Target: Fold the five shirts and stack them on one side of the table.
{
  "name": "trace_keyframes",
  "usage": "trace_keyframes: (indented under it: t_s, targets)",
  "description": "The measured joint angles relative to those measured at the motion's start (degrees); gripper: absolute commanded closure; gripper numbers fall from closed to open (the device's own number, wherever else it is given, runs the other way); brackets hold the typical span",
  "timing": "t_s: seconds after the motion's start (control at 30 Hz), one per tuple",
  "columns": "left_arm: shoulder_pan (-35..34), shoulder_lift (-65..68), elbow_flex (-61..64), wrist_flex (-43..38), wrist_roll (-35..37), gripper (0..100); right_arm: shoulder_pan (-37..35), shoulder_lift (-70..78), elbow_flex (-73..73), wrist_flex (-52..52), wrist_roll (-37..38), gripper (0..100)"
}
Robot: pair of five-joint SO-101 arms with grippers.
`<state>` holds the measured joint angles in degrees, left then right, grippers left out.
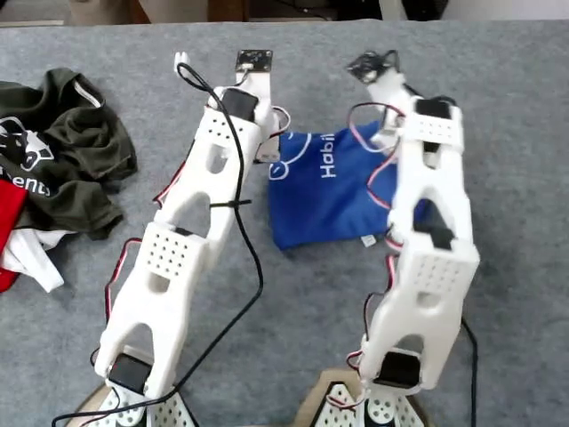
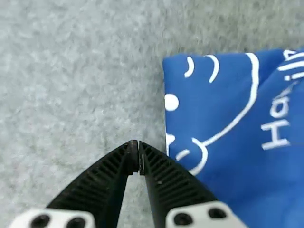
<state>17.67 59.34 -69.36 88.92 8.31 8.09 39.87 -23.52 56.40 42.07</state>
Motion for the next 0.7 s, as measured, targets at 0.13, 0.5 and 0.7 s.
trace_keyframes:
  t_s: [0.13,0.5,0.7]
  targets:
    - [1.1,3.4,-1.1,-3.4,0.0,98,3.3,6.2,-8.1,1.5,-0.3,99.0]
    - [1.0,4.6,-14.4,-4.5,0.1,98,3.8,7.1,-26.9,22.2,-0.4,99.0]
    - [1.0,4.9,-17.2,-4.1,0.0,98,3.8,6.9,-38.3,33.4,-1.5,98.9]
